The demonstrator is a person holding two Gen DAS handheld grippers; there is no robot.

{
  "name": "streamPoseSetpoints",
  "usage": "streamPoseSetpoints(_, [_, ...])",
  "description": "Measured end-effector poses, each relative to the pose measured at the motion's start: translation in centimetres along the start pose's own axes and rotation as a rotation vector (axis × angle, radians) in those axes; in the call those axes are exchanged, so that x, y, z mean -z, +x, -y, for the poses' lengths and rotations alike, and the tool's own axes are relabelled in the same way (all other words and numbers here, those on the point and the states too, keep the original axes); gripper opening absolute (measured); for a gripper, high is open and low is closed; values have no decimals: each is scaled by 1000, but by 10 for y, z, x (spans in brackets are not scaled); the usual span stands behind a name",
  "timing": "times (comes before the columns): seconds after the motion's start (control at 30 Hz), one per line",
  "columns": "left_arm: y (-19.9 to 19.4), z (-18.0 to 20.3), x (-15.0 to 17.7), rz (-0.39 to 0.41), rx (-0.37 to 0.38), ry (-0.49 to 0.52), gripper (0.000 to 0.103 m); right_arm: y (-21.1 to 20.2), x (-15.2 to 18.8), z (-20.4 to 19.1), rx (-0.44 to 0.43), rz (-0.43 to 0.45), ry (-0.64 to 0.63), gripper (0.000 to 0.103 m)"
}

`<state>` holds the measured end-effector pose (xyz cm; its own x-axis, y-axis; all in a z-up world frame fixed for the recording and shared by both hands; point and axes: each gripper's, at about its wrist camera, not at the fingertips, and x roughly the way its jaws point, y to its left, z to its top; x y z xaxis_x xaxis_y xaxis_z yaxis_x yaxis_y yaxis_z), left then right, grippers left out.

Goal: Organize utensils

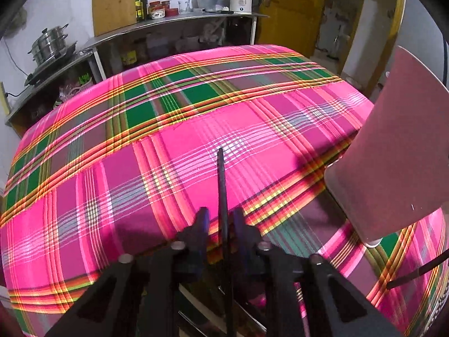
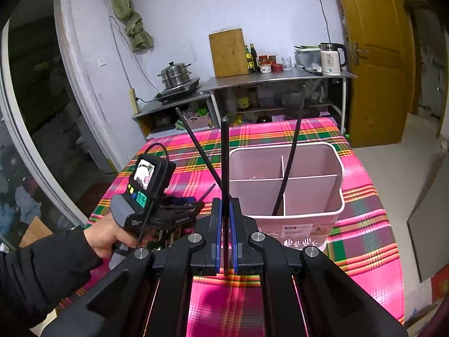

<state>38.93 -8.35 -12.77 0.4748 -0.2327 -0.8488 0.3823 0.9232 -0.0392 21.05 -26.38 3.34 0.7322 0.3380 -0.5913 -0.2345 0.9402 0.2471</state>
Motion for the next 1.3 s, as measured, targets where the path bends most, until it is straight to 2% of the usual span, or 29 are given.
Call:
streamPoseSetpoints(0.23, [-13, -9, 0, 5, 41, -58, 5, -4, 2, 1, 4, 2, 4, 6])
streamPoseSetpoints(0.4, [-54, -14, -2, 74, 68, -87, 5, -8, 1, -1, 3, 13, 2, 6])
streamPoseSetpoints(0.63, [-130, -14, 6, 191, 96, -86, 5, -16, 1, -9, -2, 32, 0, 6])
streamPoseSetpoints(0.83, [-177, -13, 21, 247, 111, -87, 5, -23, 2, -16, -5, 41, -5, 6])
streamPoseSetpoints(1.3, [-239, 5, 48, 319, 137, -96, 5, -36, -2, -24, 12, 57, -20, 6])
